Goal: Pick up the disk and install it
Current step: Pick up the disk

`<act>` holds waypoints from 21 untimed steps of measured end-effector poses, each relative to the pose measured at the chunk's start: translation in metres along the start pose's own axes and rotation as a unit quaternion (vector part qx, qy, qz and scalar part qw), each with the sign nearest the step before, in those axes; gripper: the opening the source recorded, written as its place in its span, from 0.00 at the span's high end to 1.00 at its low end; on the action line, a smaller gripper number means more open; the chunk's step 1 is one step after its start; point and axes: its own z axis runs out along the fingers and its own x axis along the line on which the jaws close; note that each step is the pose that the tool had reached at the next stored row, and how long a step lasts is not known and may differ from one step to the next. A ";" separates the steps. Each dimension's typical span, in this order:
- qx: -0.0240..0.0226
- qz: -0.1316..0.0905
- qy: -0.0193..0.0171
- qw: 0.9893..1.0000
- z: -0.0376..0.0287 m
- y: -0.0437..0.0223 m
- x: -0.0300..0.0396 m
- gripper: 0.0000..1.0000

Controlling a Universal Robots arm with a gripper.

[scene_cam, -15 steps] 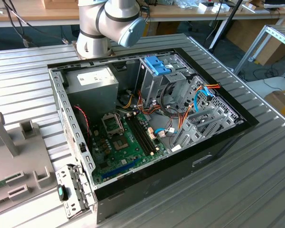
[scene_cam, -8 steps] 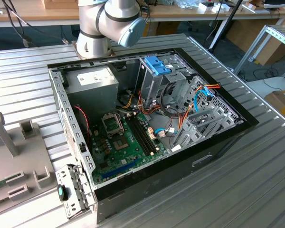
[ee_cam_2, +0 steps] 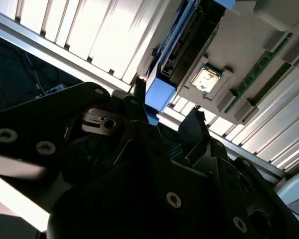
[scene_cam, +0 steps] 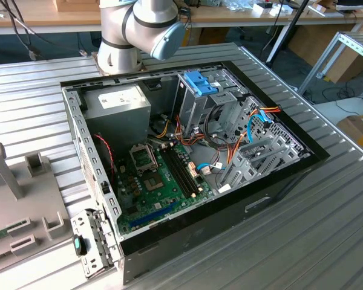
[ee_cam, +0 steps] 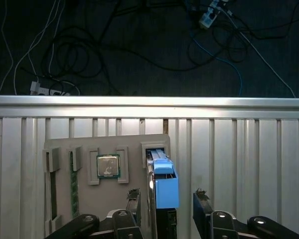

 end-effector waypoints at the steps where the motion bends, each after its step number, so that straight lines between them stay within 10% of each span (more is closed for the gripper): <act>1: 0.000 0.000 0.000 1.000 0.0023 -0.0001 0.0000 0.46; 14: -0.001 -0.037 0.006 0.999 0.0252 -0.0007 0.0005 0.46; 16: -0.001 -0.037 0.000 0.999 0.0259 -0.0006 0.0006 0.46; 17: 0.000 -0.038 -0.014 0.999 0.0260 -0.0007 0.0006 0.46; 21: 0.000 -0.038 -0.014 0.999 0.0270 -0.0007 0.0030 0.46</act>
